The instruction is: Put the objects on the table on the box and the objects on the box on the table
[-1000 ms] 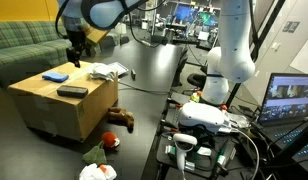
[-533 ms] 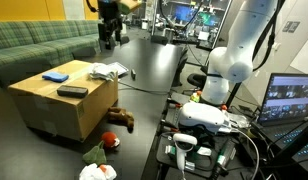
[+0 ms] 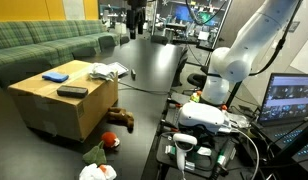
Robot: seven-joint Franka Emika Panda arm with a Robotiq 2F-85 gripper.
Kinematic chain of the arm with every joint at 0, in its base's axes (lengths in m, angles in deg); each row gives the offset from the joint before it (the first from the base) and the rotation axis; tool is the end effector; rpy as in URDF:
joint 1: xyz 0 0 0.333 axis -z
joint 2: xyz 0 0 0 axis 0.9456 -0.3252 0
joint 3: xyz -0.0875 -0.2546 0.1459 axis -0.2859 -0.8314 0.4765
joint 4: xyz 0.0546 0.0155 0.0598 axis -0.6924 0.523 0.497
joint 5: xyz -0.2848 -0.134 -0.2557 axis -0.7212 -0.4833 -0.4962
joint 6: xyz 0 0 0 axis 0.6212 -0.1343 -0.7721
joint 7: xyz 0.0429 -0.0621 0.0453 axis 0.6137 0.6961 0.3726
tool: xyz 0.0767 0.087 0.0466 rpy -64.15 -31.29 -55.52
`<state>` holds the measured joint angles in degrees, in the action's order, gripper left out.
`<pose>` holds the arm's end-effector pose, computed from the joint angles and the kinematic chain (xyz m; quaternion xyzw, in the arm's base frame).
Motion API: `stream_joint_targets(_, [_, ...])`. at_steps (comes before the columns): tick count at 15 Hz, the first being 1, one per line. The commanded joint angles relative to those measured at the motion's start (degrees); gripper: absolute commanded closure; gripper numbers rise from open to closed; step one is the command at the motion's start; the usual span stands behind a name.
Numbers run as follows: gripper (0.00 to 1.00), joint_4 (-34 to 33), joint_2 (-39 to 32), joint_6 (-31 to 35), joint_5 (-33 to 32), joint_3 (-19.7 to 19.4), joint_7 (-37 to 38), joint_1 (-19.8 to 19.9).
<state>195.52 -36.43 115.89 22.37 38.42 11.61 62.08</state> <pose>0.4253 0.0898 0.5145 0.9978 0.0204 -0.0029 0.0637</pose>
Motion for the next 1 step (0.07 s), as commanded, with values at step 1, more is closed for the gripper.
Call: stream_joint_targets(1, [0.0, 1.3, 1.3, 0.9, 0.9, 1.2, -0.9, 2.3])
